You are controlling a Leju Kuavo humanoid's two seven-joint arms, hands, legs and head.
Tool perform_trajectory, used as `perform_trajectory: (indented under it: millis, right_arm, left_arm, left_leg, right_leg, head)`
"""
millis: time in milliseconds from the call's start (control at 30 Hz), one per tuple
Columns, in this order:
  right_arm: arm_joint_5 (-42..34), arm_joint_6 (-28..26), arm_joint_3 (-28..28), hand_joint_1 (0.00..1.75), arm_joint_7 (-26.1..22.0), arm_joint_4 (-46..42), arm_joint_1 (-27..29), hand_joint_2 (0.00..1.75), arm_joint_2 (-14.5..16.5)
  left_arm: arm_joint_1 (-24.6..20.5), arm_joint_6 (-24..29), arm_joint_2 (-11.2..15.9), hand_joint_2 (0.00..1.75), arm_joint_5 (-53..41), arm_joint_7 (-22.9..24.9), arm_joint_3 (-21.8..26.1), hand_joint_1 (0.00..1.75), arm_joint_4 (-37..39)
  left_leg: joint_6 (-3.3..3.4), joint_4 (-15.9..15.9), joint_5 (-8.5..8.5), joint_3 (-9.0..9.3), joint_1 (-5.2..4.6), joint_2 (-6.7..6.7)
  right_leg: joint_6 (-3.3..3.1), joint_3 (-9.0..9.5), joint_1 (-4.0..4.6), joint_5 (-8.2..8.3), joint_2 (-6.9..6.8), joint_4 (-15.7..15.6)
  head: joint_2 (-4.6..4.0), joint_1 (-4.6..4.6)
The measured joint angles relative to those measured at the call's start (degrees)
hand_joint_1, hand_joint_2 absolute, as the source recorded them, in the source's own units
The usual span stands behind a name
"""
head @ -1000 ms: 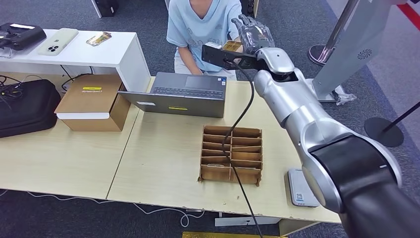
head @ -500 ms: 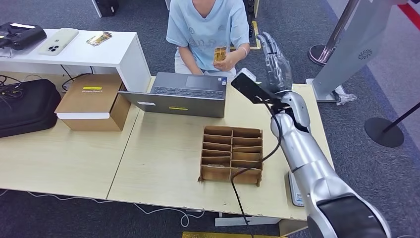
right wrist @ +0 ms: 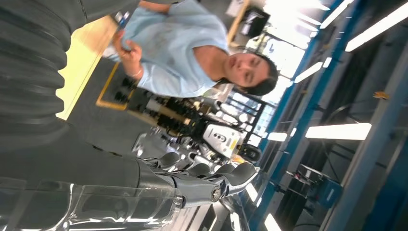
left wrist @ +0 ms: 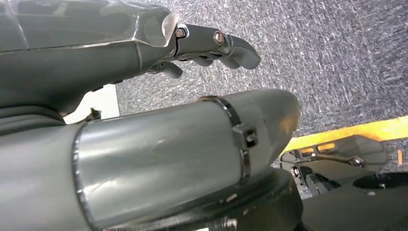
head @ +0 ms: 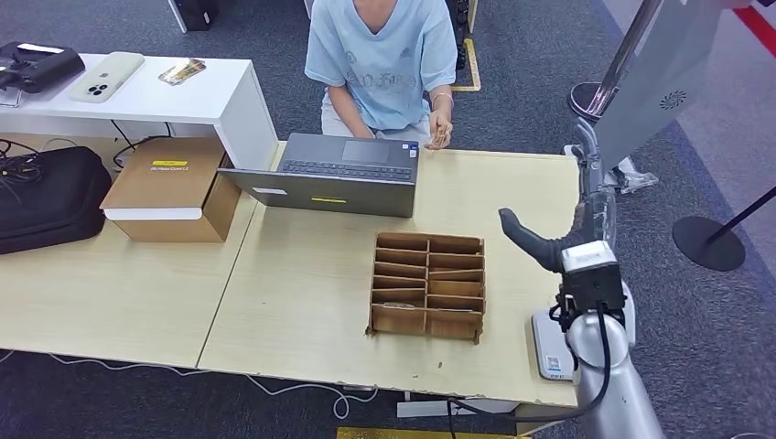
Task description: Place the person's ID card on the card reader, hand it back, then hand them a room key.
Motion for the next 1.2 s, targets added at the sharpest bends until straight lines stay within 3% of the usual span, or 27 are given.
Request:
perform_trajectory:
  millis: [133, 233, 600, 833, 933, 1033, 1133, 1200]
  right_arm:
    - [-11.77, 4.3, -2.61, 0.0, -1.97, -6.2, 5.78, 1.75, 0.35]
    - [-15.13, 5.13, -3.69, 0.0, -2.55, -8.75, 9.62, 1.75, 1.23]
    - [-4.57, -3.23, -3.21, 0.0, -2.88, -14.22, 22.34, 1.75, 6.04]
    - [26.2, -23.39, -1.4, 0.0, 4.63, -16.04, 29.53, 1.75, 6.52]
    - [47.63, -29.61, -2.31, 0.0, 11.11, -16.64, 31.64, 1.75, 7.7]
    - [70.3, -30.32, -6.41, 0.0, 12.52, -16.46, 33.46, 1.75, 9.59]
    - [72.56, -25.34, -10.71, 0.0, 15.7, -15.96, 34.71, 1.75, 10.24]
    - [71.46, -18.84, -10.31, 0.0, 26.35, -15.97, 34.64, 1.75, 7.9]
  left_arm:
    - [0.01, 0.38, -0.05, 0.0, -2.62, 0.06, -0.19, 0.0, 0.0]
    - [-0.01, 1.45, -0.27, 0.0, -5.23, 0.07, -1.27, 0.0, 0.0]
    - [0.12, 2.28, -1.34, 0.0, -4.88, 2.22, -2.12, 0.0, 0.0]
    - [0.35, 1.97, -1.69, 0.0, -7.36, 3.6, -3.2, 0.0, 0.0]
    - [0.37, 2.09, -1.87, 0.0, -8.87, 4.51, -4.18, 0.0, 0.0]
    - [0.35, 2.63, -2.02, 0.0, -10.15, 5.15, -5.27, 0.0, 0.0]
    - [0.46, 2.67, -2.19, 0.0, -11.38, 5.53, -6.42, 0.0, 0.0]
    - [0.46, 2.49, -2.29, 0.0, -11.65, 5.64, -7.04, 0.0, 0.0]
  left_leg:
    - [0.02, 0.0, -0.01, -0.01, 0.0, -0.01]
    - [0.03, 0.0, -0.02, 0.0, 0.0, 0.02]
    - [0.02, -0.04, -0.04, 0.0, 0.0, 0.01]
    - [0.04, -0.04, -0.11, 0.0, 0.0, 0.02]
    - [0.04, -0.04, -0.11, 0.03, -0.01, 0.04]
    - [0.02, -0.04, -0.13, 0.04, 0.0, 0.02]
    - [0.02, -0.05, -0.14, 0.0, 0.0, 0.0]
    - [0.06, -0.05, -0.16, -0.02, -0.03, 0.06]
  right_leg:
    - [0.02, 0.01, 0.0, -0.01, -0.01, 0.0]
    - [0.02, 0.01, 0.0, -0.02, 0.01, 0.0]
    - [0.02, 0.01, 0.0, -0.07, 0.0, 0.0]
    - [0.04, 0.01, -0.01, -0.09, 0.01, -0.01]
    - [0.04, 0.01, -0.01, -0.09, 0.02, -0.01]
    - [0.07, 0.04, 0.0, -0.13, -0.01, -0.01]
    - [0.14, 0.09, -0.01, -0.18, -0.02, -0.01]
    - [0.15, 0.11, -0.04, -0.16, 0.05, -0.01]
  head:
    - [0.0, 0.01]
    - [0.0, 0.0]
    - [0.0, 0.0]
    - [0.0, 0.01]
    - [0.0, 0.01]
    - [-0.01, -0.03]
    - [0.0, -0.04]
    - [0.0, -0.06]
